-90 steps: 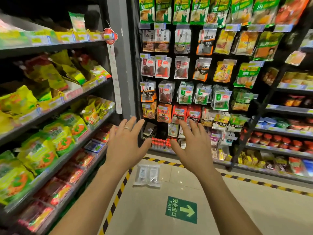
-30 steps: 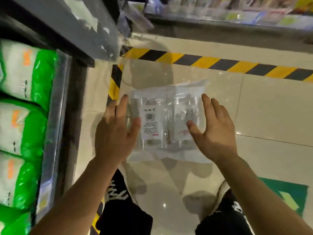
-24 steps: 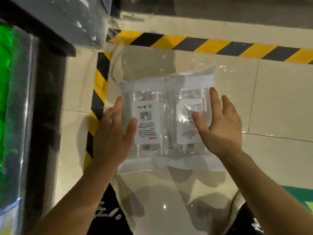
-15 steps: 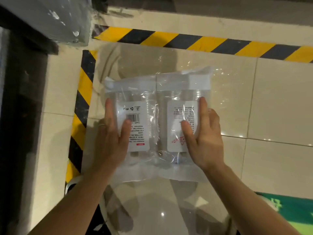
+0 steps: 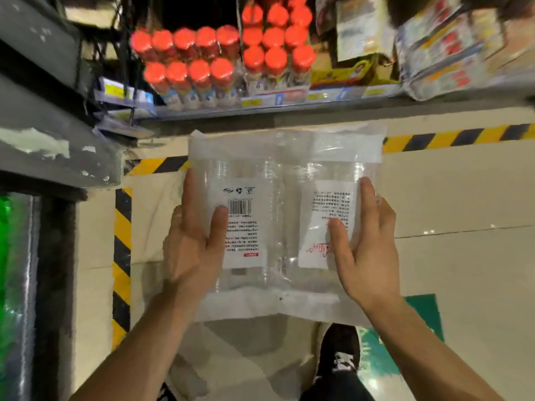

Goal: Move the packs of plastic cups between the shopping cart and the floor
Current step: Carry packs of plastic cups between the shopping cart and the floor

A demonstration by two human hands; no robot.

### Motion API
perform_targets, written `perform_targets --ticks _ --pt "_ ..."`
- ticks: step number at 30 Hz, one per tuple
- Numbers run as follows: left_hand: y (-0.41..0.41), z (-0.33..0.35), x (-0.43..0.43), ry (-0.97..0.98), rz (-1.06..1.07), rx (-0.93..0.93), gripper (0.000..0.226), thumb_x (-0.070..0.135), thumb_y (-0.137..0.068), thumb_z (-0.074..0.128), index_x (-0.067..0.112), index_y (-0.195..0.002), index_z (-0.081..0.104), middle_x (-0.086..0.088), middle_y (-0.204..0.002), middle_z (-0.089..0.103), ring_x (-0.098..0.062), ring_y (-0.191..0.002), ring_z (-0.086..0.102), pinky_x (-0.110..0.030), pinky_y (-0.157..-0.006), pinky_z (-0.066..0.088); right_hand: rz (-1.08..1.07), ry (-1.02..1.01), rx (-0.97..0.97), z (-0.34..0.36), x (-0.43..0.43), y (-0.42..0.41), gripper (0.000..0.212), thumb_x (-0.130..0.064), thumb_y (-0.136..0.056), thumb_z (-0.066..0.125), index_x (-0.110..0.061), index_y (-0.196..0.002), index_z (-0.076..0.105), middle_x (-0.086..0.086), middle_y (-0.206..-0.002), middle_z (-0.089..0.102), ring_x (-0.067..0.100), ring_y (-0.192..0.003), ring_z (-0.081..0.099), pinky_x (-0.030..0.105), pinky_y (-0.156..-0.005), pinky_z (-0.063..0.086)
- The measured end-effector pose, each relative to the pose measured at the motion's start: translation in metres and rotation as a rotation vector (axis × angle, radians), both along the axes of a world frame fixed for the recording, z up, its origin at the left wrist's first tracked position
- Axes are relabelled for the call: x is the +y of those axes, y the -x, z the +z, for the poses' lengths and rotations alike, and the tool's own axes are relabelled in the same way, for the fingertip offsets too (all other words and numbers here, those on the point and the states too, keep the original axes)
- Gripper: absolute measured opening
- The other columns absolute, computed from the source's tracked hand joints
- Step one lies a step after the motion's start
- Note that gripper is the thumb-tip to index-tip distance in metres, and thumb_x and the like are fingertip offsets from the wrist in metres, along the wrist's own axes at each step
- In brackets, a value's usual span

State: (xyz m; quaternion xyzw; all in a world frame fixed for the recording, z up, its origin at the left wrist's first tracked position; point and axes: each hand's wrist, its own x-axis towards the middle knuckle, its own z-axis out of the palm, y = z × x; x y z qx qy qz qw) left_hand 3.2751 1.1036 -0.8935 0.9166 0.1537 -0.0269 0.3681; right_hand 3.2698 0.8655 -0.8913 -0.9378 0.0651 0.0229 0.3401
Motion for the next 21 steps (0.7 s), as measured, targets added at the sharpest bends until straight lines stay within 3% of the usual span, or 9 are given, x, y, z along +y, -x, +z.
perform_targets --ticks 2,5,8,10,12,15,18,21 --pt "-0.019 0.039 -0.026 -0.006 -0.050 -0.043 0.069 0.055 -0.093 0.034 0.042 -0.155 0.007 0.001 -0.152 0.040 -0.025 -0.130 0.046 -0.035 -0.103 0.038 -0.049 0.018 -0.035 0.044 -0.027 -0.006 0.067 -0.046 -0.100 0.043 -0.031 -0.156 0.010 0.008 -0.153 0.027 0.005 -0.127 0.030 0.028 -0.089 0.040" --pt "-0.042 0.106 -0.067 0.016 -0.136 -0.101 0.066 0.054 -0.092 0.033 0.045 -0.154 0.009 0.003 -0.148 0.045 -0.024 -0.125 0.051 -0.042 -0.097 0.046 -0.141 0.026 -0.093 0.113 -0.066 -0.009 0.069 -0.048 -0.096 0.043 -0.033 -0.155 0.011 0.007 -0.152 0.029 0.000 -0.130 0.026 0.029 -0.090 0.040" --pt "-0.058 0.177 -0.104 0.056 -0.197 -0.188 0.067 0.052 -0.093 0.037 0.044 -0.154 0.010 0.003 -0.150 0.040 -0.014 -0.126 0.043 -0.025 -0.096 0.035 -0.255 0.024 -0.149 0.186 -0.098 -0.003 0.069 -0.048 -0.095 0.043 -0.035 -0.155 0.012 0.005 -0.153 0.029 -0.012 -0.128 0.019 0.027 -0.095 0.034" --pt "-0.070 0.230 -0.127 0.080 -0.271 -0.220 0.067 0.052 -0.093 0.037 0.046 -0.154 0.008 0.004 -0.152 0.038 -0.018 -0.128 0.043 -0.029 -0.097 0.038 -0.335 0.036 -0.180 0.239 -0.116 0.004 0.069 -0.050 -0.095 0.042 -0.037 -0.154 0.011 0.002 -0.155 0.027 -0.012 -0.131 0.018 0.025 -0.098 0.031" --pt "-0.082 0.284 -0.148 0.124 -0.362 -0.251 0.068 0.055 -0.093 0.037 0.046 -0.153 0.007 0.002 -0.153 0.039 -0.025 -0.129 0.047 -0.039 -0.099 0.044 -0.404 0.056 -0.224 0.292 -0.131 0.013 0.069 -0.049 -0.095 0.042 -0.035 -0.155 0.011 0.000 -0.155 0.028 -0.016 -0.131 0.019 0.014 -0.097 0.028" --pt "-0.090 0.367 -0.179 0.164 -0.433 -0.340 0.071 0.055 -0.092 0.038 0.036 -0.156 0.013 -0.001 -0.154 0.037 -0.014 -0.126 0.042 -0.018 -0.094 0.029 -0.512 0.074 -0.314 0.378 -0.149 0.029 0.068 -0.044 -0.094 0.045 -0.032 -0.155 0.017 0.000 -0.153 0.030 -0.030 -0.122 0.013 -0.006 -0.089 0.021" --pt "-0.087 0.458 -0.202 0.200 -0.521 -0.398 0.071 0.052 -0.092 0.039 0.038 -0.156 0.009 0.007 -0.154 0.035 0.008 -0.115 0.034 -0.020 -0.094 0.026 -0.585 0.107 -0.395 0.463 -0.161 0.043 0.066 -0.040 -0.094 0.047 -0.037 -0.152 0.016 -0.008 -0.145 0.029 -0.031 -0.121 0.013 -0.011 -0.089 0.014" --pt "-0.088 0.538 -0.214 0.193 -0.617 -0.456 0.070 0.056 -0.093 0.035 0.042 -0.155 0.005 0.004 -0.153 0.037 -0.002 -0.121 0.038 -0.024 -0.093 0.028 -0.647 0.143 -0.452 0.543 -0.171 0.054 0.069 -0.043 -0.093 0.048 -0.036 -0.154 0.015 -0.012 -0.142 0.030 -0.024 -0.126 0.015 -0.010 -0.091 0.011"
